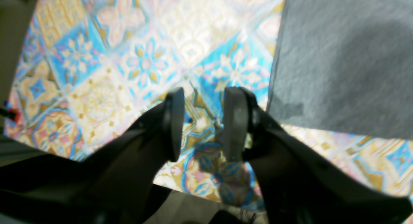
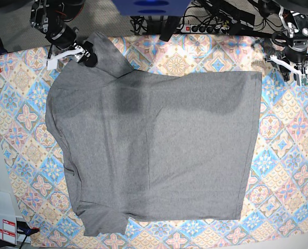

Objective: Fold the T-shirt properly
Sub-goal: 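Move the left gripper along the shirt's side edge below the shoulder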

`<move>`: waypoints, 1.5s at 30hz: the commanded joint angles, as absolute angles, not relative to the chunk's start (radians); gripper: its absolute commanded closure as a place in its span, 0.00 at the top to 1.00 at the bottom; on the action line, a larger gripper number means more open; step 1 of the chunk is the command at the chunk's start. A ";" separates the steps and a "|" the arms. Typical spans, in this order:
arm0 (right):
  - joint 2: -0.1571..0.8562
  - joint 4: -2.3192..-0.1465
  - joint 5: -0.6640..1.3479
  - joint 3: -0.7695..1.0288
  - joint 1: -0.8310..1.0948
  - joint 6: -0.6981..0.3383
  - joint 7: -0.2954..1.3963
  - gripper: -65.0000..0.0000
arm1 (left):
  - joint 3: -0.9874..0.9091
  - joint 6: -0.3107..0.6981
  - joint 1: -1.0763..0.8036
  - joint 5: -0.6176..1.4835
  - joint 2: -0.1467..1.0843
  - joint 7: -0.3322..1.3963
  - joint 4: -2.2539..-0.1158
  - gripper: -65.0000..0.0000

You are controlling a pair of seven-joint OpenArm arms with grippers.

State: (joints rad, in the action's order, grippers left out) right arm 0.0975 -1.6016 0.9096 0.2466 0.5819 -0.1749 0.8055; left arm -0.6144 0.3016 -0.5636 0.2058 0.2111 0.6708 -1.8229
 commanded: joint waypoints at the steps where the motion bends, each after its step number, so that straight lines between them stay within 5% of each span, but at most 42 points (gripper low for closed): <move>1: 0.101 -1.604 0.901 0.243 0.590 -0.168 0.825 0.60 | -0.621 0.321 -0.550 0.209 0.245 0.676 -1.817 0.30; 12: 0.101 -1.604 0.900 0.243 0.590 -0.168 0.826 0.60 | -0.619 0.698 -0.378 0.213 0.282 0.940 -1.753 0.31; 28: 0.104 -1.612 0.900 0.243 0.595 -0.168 0.828 0.60 | -0.711 0.698 -0.237 0.219 0.306 1.056 -1.379 0.31; 45: 0.105 -1.612 0.900 0.242 0.596 -0.168 0.829 0.60 | -0.702 0.698 -0.153 0.208 0.277 1.058 -1.371 0.31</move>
